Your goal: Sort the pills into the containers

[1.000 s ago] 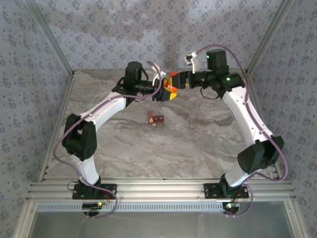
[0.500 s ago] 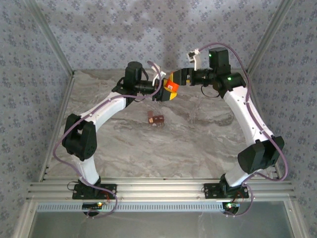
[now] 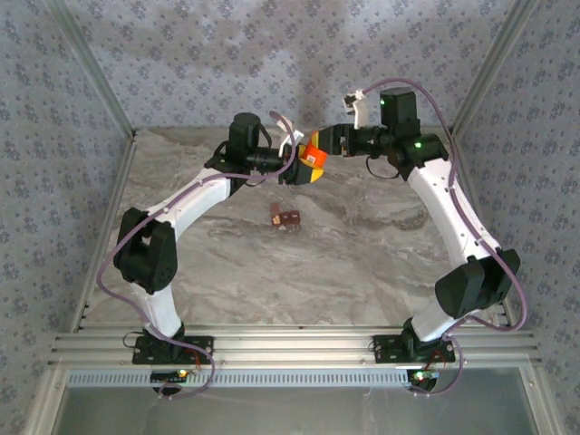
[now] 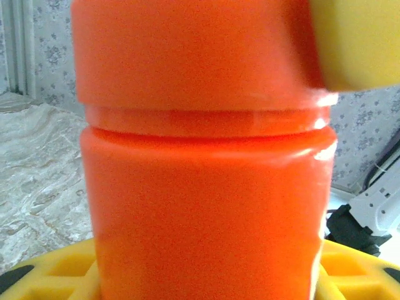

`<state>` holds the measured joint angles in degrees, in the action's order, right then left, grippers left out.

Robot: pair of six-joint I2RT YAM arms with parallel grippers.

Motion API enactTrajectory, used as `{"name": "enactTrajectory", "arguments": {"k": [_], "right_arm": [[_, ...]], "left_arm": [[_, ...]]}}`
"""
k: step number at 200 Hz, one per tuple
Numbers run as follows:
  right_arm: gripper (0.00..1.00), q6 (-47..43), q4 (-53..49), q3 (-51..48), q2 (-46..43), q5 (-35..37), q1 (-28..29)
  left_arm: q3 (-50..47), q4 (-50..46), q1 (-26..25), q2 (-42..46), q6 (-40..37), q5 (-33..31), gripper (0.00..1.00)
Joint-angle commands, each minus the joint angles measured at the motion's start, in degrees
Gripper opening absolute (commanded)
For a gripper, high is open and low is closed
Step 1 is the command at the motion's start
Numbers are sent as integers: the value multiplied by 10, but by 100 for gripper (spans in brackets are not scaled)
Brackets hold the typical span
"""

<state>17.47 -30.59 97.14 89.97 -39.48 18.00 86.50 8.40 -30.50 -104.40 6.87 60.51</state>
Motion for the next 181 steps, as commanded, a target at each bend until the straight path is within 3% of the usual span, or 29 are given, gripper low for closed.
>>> {"name": "enactTrajectory", "arguments": {"k": [1,37,48,62,131,153,181], "right_arm": [[32,68,4,-30,-16,102,29],[28,151,63,-82,-34,214,80],[33,153,74,-88,-33,223,88],[52,149,80,-91,-32,218,87],[68,113,124,-130,-58,76,14],[65,93,140,-139,-65,26,5],[50,65,143,-144,-70,-18,0]], "left_arm": [[-4,28,-11,24,-15,-44,0],[-17,38,-33,25,-33,-114,0],[-22,49,-36,24,-30,-120,0],[-24,59,-37,21,-23,-116,0],[-19,53,-33,22,-26,-93,0],[-11,47,-32,19,-25,-77,0],[-5,41,-32,17,-24,-72,0]]}}
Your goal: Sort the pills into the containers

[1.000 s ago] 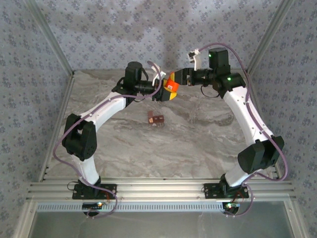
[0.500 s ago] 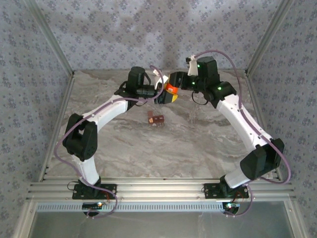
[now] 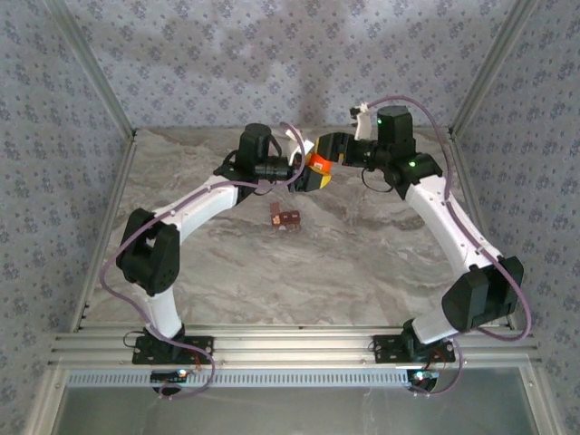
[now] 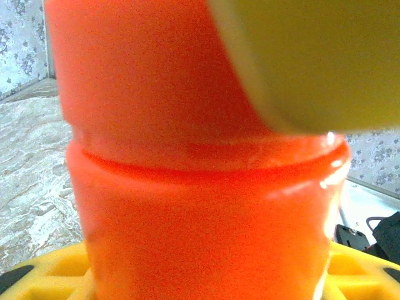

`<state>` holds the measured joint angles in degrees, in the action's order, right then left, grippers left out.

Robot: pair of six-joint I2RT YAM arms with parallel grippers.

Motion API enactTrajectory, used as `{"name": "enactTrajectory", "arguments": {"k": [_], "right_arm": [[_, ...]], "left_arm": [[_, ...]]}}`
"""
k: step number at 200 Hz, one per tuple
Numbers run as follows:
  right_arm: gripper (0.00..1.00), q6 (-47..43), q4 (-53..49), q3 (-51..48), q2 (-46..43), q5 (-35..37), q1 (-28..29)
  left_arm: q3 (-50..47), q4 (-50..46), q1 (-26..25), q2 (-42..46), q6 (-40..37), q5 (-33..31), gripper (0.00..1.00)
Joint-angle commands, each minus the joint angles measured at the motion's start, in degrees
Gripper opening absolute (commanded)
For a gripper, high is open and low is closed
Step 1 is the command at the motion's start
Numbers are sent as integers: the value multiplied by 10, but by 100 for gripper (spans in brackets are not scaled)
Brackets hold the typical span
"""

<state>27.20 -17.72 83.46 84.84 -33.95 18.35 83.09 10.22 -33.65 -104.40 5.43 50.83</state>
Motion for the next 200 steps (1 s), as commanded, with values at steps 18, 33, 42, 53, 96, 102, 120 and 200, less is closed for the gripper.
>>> {"name": "enactTrajectory", "arguments": {"k": [18,33,42,53,96,102,120,200], "right_arm": [[39,-41,18,-20,-28,-73,-7],[36,-35,31,-33,-34,-70,-10],[35,-31,41,-42,-37,-64,-12],[33,-23,55,-52,-43,-58,-12],[29,-20,76,-71,-57,-11,-13],[28,-21,77,-73,-59,-3,-13],[28,-22,84,-84,-65,20,-16],[27,-24,130,-166,-74,83,-31]], "left_arm": [[30,22,0,17,-9,20,0],[30,21,0,17,-7,16,0],[31,21,0,16,-8,15,0],[31,20,-1,16,-6,13,3],[29,14,0,15,-7,3,28],[27,12,0,16,-7,0,34],[23,3,0,17,-13,-4,45],[4,-55,-1,11,-53,-28,100]]}}
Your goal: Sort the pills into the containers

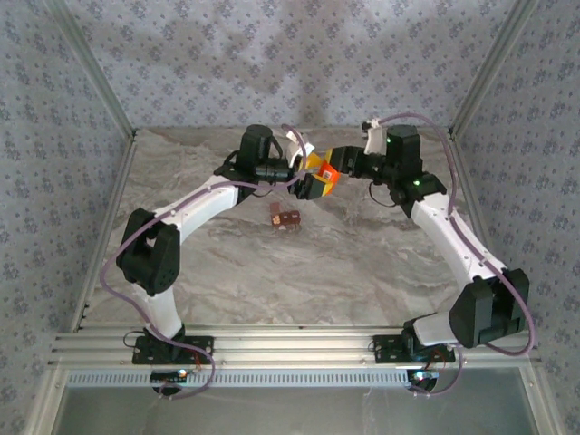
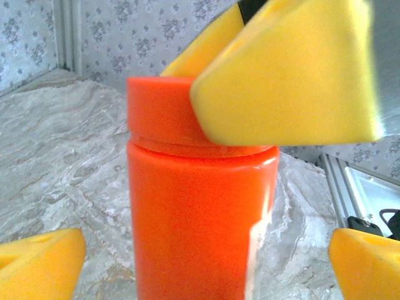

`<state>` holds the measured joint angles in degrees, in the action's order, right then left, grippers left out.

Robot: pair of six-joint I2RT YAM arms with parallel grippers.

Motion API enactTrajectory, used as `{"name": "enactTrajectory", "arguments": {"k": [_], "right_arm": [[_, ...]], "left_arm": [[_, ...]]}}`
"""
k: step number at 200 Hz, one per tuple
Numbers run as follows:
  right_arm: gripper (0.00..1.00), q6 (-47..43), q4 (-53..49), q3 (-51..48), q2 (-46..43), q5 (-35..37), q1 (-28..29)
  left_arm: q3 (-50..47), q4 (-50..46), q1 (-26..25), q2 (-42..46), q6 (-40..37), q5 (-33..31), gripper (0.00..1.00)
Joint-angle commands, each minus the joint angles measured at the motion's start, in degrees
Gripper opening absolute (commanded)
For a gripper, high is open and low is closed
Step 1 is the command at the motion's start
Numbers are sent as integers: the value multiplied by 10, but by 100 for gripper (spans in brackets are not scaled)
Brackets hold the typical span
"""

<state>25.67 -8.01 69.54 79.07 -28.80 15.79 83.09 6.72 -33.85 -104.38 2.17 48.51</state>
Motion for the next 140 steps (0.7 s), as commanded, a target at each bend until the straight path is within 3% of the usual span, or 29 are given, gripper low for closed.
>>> {"name": "enactTrajectory", "arguments": {"k": [1,65,140], "right_arm": [[27,-10,33,-28,-16,33,-5],[23,-99,109,-142,-39,168,0],[23,-156,270,-279,-15,361,45]], "left_arm": [[4,-21,1,11,-21,-5,100],[-63,8,15,67,-26,-55,99],[-186,95,25,162,4,-290,100]]}}
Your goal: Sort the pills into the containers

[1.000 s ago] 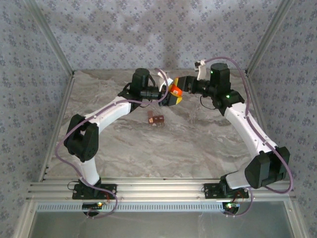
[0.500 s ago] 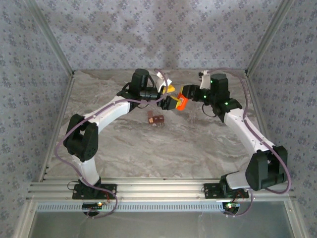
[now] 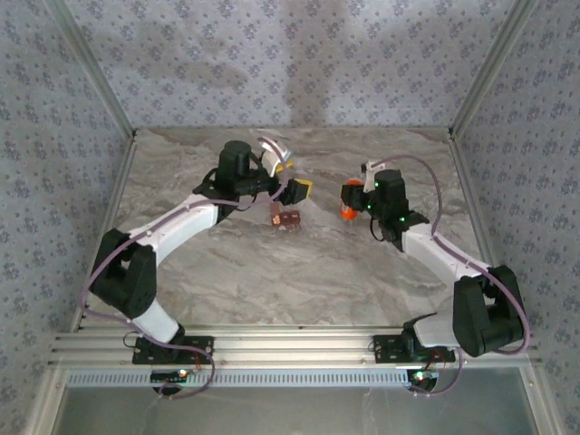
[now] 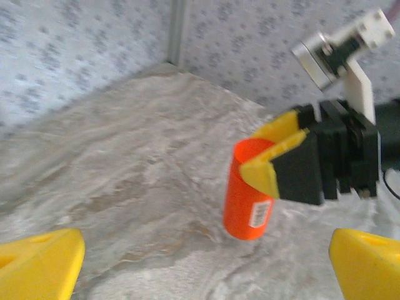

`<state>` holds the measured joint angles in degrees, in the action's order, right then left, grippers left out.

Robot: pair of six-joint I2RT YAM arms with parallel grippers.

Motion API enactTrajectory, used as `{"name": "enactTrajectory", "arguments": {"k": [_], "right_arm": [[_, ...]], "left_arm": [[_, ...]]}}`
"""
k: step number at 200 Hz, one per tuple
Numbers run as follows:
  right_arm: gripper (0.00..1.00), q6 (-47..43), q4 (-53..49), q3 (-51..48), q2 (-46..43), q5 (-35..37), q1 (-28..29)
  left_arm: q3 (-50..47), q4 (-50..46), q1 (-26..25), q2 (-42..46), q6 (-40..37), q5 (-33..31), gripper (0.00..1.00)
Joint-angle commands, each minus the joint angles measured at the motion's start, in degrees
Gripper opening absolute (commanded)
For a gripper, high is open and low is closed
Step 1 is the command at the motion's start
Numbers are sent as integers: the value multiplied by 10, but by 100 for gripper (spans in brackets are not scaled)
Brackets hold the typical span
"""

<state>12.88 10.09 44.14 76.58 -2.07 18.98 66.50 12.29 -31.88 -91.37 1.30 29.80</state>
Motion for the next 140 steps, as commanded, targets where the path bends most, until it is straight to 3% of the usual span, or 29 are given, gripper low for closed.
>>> {"name": "enactTrajectory", "arguments": {"k": [1,50,92,140], "right_arm": [[23,-28,90,-26,11,95,14],[24,-22,151,-71,46,181,40],[26,-1,182,-107,55,212,45],[53,21,181,-127,45,222,45]], "left_arm": [[-21,38,5,33,13,-104,100],[-64,60,7,66,37,-231,100],[-75,57,14,82,84,-310,100],[-72,39,21,83,118,-320,100]]}}
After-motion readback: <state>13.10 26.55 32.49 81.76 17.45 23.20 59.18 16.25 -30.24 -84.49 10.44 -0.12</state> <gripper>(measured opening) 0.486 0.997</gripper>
